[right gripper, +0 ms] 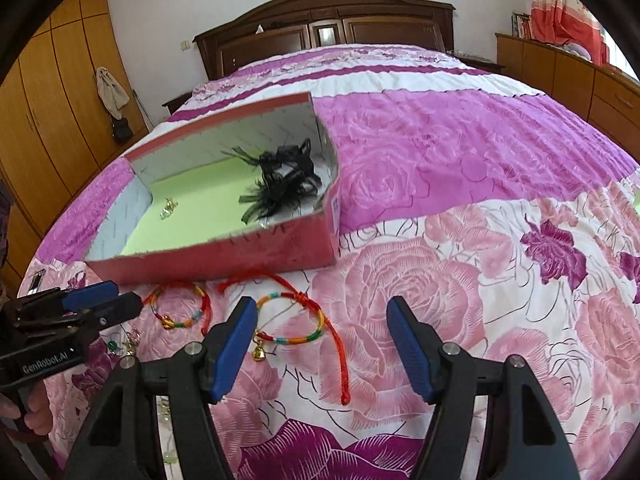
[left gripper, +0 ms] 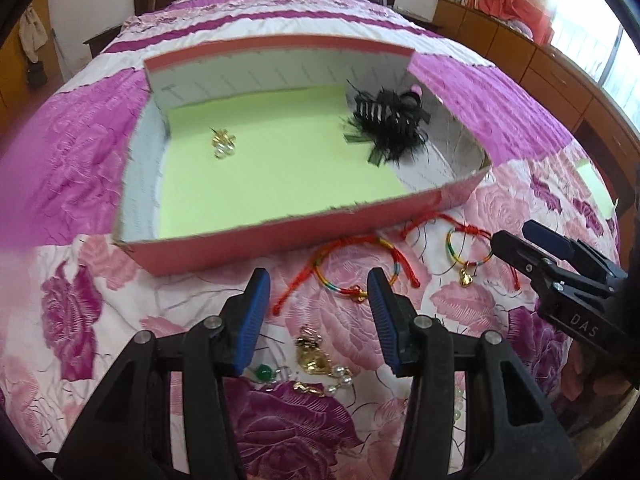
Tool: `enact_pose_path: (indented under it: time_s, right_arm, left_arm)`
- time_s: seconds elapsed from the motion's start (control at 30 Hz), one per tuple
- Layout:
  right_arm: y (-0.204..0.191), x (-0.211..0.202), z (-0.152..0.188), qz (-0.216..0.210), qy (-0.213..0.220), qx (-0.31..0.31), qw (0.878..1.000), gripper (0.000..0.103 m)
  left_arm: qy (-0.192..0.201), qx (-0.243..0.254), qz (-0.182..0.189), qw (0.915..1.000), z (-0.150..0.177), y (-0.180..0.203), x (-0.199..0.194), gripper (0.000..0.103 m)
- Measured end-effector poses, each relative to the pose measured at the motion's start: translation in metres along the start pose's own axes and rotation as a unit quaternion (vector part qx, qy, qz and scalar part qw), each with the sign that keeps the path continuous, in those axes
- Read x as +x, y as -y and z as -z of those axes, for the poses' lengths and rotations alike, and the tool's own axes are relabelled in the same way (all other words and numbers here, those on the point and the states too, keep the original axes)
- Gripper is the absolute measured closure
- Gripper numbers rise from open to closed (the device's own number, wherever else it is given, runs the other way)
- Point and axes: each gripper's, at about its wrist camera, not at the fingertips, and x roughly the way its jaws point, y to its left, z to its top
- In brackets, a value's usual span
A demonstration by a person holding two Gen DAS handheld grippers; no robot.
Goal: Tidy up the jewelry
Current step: 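Move both tools back from the box toward the bracelets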
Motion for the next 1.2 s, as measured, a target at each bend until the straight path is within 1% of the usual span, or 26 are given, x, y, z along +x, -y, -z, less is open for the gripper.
enact_pose_path:
  time_s: [0.17, 0.5, 0.6, 0.77, 1.0, 1.2]
  right_arm:
    - [0.002, 0.012, 0.006, 0.002, -0.015, -0.002, 1.0, 0.034]
    - [0.002, 0.025, 0.012, 0.005, -0.025, -0.005, 1.0, 0.034]
    - [0.002, 0.029, 0.013, 0.008, -0.028, -0.008, 1.0, 0.034]
    - [0.003, 0.033, 0.015, 0.009, -0.031, -0.006, 0.999, 0.034]
    - [0.007, 0.038, 0.018, 0.007, -0.043, 0.002, 0.999, 0.033]
    - [0.003, 0.041, 0.021, 0.014, -0.046, -0.009, 0.999, 0.029]
  left_arm:
    - [-0.009, 0.008, -0.008, 0.9999, 0.003, 0.007, 0.016, 0.061]
    - [0.0, 0.01, -0.018, 0.9998, 0.005, 0.008, 0.037, 0.061]
    - [-0.002, 0.012, -0.023, 0.9997, 0.005, 0.009, 0.04, 0.061]
    - [-0.005, 0.0, -0.024, 0.9997, 0.008, 0.007, 0.045, 0.06]
    - [-0.009, 0.004, -0.033, 0.9994, 0.011, 0.009, 0.048, 0.059]
    - [-0.015, 0.0, -0.029, 0.9995, 0.011, 0.009, 0.05, 0.056]
